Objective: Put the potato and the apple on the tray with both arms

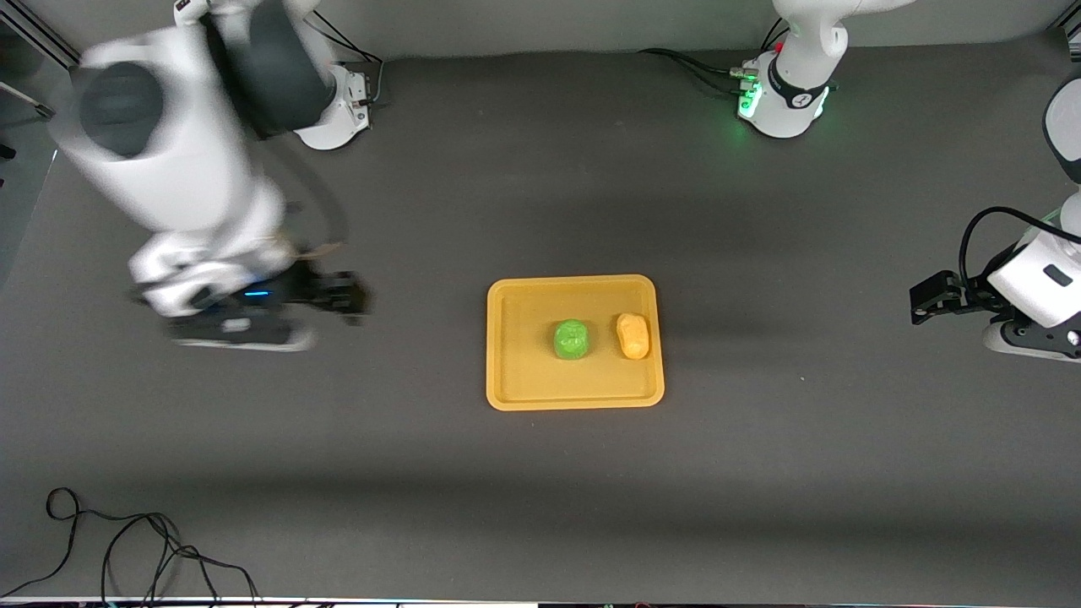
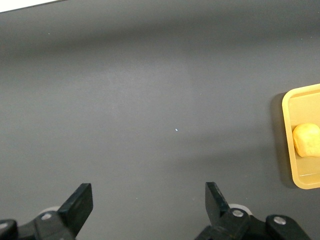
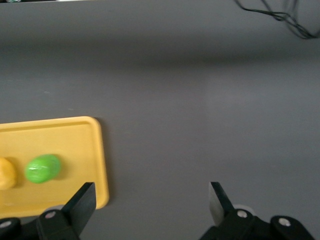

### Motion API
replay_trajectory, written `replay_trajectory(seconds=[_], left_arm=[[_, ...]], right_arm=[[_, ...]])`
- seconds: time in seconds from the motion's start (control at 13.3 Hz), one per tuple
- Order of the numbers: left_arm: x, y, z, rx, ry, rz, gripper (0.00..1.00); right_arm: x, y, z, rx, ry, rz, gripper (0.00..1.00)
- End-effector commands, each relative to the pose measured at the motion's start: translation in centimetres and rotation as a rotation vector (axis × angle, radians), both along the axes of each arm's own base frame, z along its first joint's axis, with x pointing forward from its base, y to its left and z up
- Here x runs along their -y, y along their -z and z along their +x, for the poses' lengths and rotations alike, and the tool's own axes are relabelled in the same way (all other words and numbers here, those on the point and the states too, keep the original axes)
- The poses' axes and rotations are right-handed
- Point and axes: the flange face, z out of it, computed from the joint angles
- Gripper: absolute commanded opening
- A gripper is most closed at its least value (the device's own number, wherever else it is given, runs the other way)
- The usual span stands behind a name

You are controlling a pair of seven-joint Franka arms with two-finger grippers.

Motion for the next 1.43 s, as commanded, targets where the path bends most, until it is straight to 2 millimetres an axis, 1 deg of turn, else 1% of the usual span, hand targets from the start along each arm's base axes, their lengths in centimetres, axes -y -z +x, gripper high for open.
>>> replay_trajectory(seconds=[0.0,0.08,0.15,0.23,0.38,0.53,0.68,0.75,0.98,1.05,1.13,1.2,1.28,1.35], left_arm=[[0.0,-0.7,0.4,0.012,-0.001,-0.003,1.00],[0.0,-0.7,0.4,0.012,-0.001,-0.002,1.00],[0.0,-1.1,0.4,0.018,-0.003,-0.002,1.00],[0.0,-1.5,0.4,0.021,-0.002,-0.004,1.00],[0.1,-1.6,0.4,0.023,0.001,-0.004,1.00],[0.0,-1.8,0.3,0.020,0.002,-0.003,1.00],[-0.2,-1.9,0.2,0.017,0.010,0.000,1.00],[-0.3,-2.0,0.2,0.018,0.010,0.000,1.00],[-0.5,-2.1,0.1,0.019,0.004,-0.001,1.00],[-0.5,-2.2,0.2,0.023,0.002,-0.003,1.00],[-0.4,-2.7,0.2,0.031,-0.010,-0.025,1.00],[-0.6,-3.0,0.3,0.037,-0.031,-0.094,1.00],[-2.4,-3.1,0.3,0.038,-0.064,-0.130,1.00],[-2.6,-3.0,0.1,0.023,-0.067,-0.128,1.00]], right_arm=[[7.4,-1.2,-3.0,-0.018,-0.028,0.049,1.00],[10.5,-1.4,-3.6,-0.019,-0.009,0.054,1.00],[12.8,-1.7,-4.2,-0.020,-0.013,0.055,1.00],[15.4,-1.6,-4.6,-0.026,-0.020,0.055,1.00],[20.1,-1.8,-4.6,-0.024,-0.037,0.053,1.00],[22.8,-2.0,-4.7,-0.021,-0.069,0.051,1.00],[23.8,-2.4,-4.7,-0.020,-0.066,0.045,1.00],[23.9,-2.2,-4.6,-0.024,-0.076,0.039,1.00],[23.0,-2.1,-4.6,-0.027,-0.082,0.038,1.00],[23.0,-1.9,-4.6,-0.041,-0.086,0.039,1.00],[23.0,-1.8,-4.6,-0.043,-0.088,0.041,1.00],[22.9,-1.8,-4.6,-0.042,-0.087,0.047,1.00],[22.8,-1.8,-4.6,-0.043,-0.089,0.050,1.00],[22.8,-1.8,-4.6,-0.043,-0.089,0.050,1.00]])
